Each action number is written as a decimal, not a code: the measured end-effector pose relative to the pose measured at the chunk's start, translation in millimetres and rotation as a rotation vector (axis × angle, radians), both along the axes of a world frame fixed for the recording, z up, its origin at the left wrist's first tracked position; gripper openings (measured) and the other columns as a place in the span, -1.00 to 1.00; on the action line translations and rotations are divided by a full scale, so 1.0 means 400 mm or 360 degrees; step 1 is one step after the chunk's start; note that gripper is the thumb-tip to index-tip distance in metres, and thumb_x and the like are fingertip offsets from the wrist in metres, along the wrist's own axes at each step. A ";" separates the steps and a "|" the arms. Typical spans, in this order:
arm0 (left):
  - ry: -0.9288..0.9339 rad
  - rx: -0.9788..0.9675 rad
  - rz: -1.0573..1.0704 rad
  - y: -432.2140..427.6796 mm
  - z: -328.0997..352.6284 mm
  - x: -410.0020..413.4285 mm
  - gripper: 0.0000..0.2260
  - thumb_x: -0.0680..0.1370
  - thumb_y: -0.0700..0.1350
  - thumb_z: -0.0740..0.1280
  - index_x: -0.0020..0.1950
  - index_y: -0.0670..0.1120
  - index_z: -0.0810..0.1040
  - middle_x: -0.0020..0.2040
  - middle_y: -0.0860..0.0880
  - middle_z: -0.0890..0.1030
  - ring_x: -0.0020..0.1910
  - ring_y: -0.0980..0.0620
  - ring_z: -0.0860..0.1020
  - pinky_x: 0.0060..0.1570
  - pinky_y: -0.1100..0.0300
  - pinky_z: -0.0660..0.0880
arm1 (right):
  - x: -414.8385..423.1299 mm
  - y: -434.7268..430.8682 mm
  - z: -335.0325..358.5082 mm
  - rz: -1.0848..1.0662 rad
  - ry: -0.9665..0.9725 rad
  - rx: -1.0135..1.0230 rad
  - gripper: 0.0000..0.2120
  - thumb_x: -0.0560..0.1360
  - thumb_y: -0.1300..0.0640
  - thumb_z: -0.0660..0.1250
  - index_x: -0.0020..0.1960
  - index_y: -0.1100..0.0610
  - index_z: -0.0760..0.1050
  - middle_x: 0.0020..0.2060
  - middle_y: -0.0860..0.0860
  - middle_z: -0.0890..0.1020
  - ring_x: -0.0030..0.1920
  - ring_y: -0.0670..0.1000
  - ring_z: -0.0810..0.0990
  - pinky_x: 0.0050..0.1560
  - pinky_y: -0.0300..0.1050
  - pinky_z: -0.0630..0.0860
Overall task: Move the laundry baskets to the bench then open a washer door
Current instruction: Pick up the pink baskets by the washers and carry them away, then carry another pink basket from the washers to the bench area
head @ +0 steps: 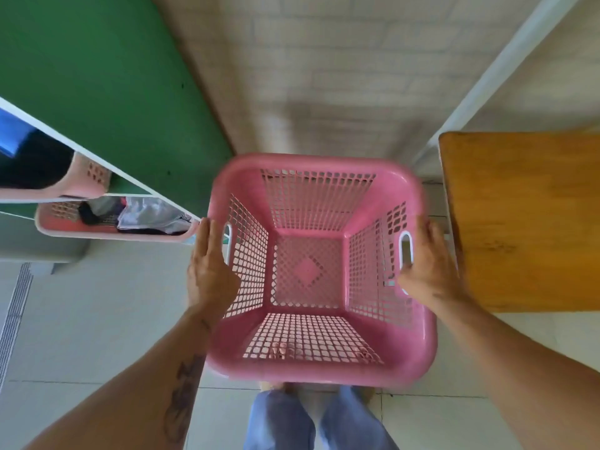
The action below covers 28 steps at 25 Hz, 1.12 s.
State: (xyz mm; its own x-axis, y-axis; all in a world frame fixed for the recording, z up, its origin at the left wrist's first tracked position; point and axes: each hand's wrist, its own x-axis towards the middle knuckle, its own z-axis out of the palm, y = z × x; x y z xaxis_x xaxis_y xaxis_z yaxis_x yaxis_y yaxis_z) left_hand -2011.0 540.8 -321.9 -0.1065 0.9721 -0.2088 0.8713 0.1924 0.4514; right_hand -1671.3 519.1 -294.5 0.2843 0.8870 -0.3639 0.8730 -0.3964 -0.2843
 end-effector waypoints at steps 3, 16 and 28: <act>-0.0069 -0.0111 -0.0080 -0.001 0.023 -0.009 -0.05 0.24 -0.45 0.13 0.53 0.21 0.03 0.47 -0.09 0.27 0.31 -0.26 0.42 -0.03 -0.19 0.59 | 0.004 -0.008 0.031 0.0041 0.0089 -0.0071 -0.22 0.32 0.28 0.45 0.41 0.03 0.14 0.20 0.07 0.39 0.20 0.11 0.49 -0.06 -0.05 0.54; -0.0067 -0.0466 -0.0977 -0.014 0.767 0.501 -0.60 0.52 -0.30 0.23 0.36 -0.14 0.44 0.22 -0.05 0.57 0.00 -0.02 0.61 -0.08 0.29 0.50 | 0.267 -0.425 0.780 -0.0604 0.0338 -0.0053 -0.38 0.51 0.07 0.32 0.51 0.19 0.22 0.49 0.14 0.28 0.47 0.12 0.27 0.39 -0.06 0.24; 0.0064 -0.0172 -0.1979 -0.597 1.117 1.461 -0.48 0.58 -0.13 0.15 0.55 -0.03 0.17 0.51 -0.05 0.29 0.24 -0.06 0.46 -0.05 0.17 0.45 | 0.927 -1.171 1.052 -0.1101 0.0053 0.0352 -0.34 0.55 -0.06 0.23 0.56 0.09 0.09 0.55 0.07 0.14 0.54 0.07 0.12 0.49 -0.03 0.11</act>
State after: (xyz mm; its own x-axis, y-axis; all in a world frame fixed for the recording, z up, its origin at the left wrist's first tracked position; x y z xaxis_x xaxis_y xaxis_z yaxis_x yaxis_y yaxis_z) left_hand -1426.6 302.0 124.7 0.8634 0.3965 -0.3118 0.5020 -0.7365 0.4534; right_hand -1300.7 50.8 126.5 0.7985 0.5623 -0.2149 0.4330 -0.7845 -0.4439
